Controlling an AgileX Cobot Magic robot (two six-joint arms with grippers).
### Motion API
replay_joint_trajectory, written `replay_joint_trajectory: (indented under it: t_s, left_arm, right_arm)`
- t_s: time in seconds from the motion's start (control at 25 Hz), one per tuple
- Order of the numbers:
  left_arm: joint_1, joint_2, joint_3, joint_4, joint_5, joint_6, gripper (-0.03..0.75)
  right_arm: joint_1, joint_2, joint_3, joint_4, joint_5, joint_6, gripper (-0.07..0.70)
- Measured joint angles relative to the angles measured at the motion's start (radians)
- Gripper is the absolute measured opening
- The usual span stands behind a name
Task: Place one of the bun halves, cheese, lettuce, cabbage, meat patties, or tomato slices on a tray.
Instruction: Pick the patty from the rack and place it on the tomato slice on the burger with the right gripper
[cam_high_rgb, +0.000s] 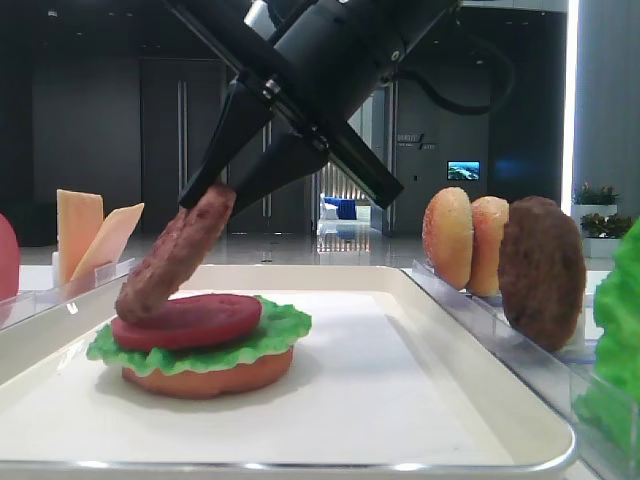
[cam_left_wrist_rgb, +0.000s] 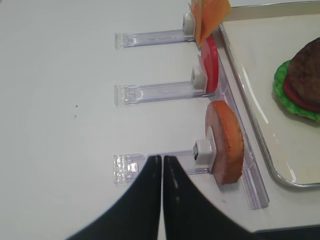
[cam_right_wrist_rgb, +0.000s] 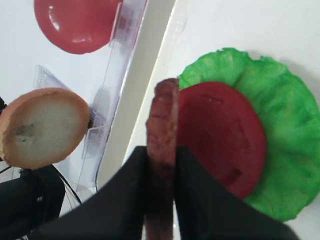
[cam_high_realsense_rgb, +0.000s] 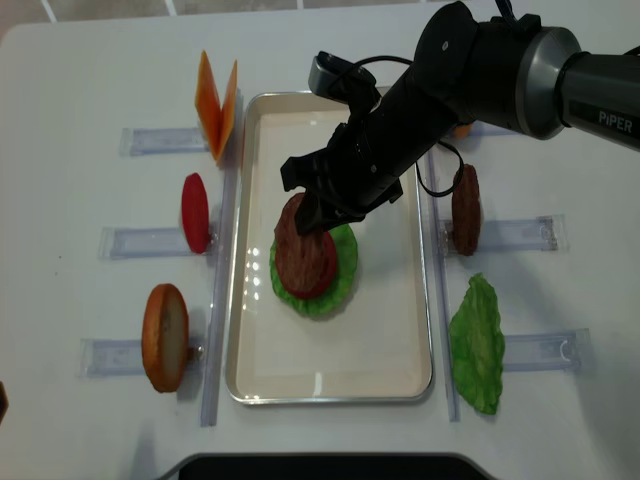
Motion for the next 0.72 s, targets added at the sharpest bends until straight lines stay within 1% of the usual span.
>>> replay_joint_trajectory:
  t_s: [0.24, 0.32, 0.4, 0.44, 0.6, 0.72]
  left_arm:
    - [0.000, 0.000, 0.000, 0.000, 0.000, 0.000, -0.001]
    - [0.000, 0.000, 0.000, 0.000, 0.000, 0.000, -0.001]
    - [0.000, 0.000, 0.000, 0.000, 0.000, 0.000, -0.001]
    - [0.000, 0.000, 0.000, 0.000, 0.000, 0.000, -0.001]
    - [0.000, 0.000, 0.000, 0.000, 0.000, 0.000, -0.001]
    - [0.000, 0.000, 0.000, 0.000, 0.000, 0.000, -0.001]
  right_arm:
    - [0.000, 0.000, 0.000, 0.000, -0.005, 0.000, 0.116]
    - [0.000, 0.000, 0.000, 0.000, -0.009, 0.000, 0.147]
    - [0.000, 0.000, 0.000, -0.005, -0.017, 0.000, 0.217]
    - [0.000, 0.000, 0.000, -0.014, -0.009, -0.001, 0.267]
    - [0.000, 0.000, 0.001, -0.058, -0.015, -0.001, 0.460]
    - [-0.005, 0.000, 0.001, -0.088, -0.017, 0.001, 0.545]
